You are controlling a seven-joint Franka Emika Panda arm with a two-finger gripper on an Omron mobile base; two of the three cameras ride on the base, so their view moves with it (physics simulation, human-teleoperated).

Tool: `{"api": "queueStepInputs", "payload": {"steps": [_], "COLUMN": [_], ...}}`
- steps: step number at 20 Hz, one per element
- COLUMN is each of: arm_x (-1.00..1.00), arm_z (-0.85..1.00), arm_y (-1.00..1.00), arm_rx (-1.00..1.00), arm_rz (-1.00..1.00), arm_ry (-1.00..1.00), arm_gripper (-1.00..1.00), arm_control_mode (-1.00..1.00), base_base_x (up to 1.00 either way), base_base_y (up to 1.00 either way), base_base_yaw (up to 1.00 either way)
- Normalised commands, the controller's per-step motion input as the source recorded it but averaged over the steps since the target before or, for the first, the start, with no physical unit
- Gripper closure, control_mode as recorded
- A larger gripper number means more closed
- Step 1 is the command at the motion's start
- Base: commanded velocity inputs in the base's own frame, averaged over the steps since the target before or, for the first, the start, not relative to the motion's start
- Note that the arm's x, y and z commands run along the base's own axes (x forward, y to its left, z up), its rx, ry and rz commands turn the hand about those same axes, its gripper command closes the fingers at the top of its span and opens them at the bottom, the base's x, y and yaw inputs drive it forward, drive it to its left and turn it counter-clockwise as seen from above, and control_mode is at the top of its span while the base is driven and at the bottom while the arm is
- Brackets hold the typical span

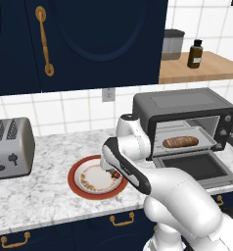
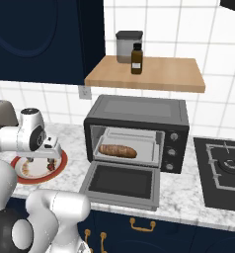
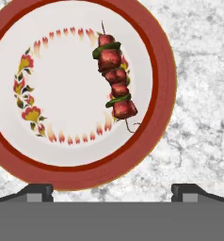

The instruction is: Pick up the kebab skewer and baguette bread, and place them inside the toaster oven. Close the toaster oven door and start by setting the timer.

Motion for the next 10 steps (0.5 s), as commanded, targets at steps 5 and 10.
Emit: {"api": "queueStepInputs", "payload": {"steps": [5, 10], "arm_x": [0.52, 0.34], "arm_z": [-0.67, -0.33], "arm_y": [0.02, 0.00], "arm_rx": [0.01, 0.00], "arm_rz": [0.13, 0.04], "arm_ry": [-0.15, -0.10], "arm_gripper": [-1.00, -1.00], "arm_control_mode": [-1.00, -1.00], "base_base_x": [0.00, 0.00], "base_base_y": [0.00, 0.00], "base_base_yaw": [0.00, 0.00]}}
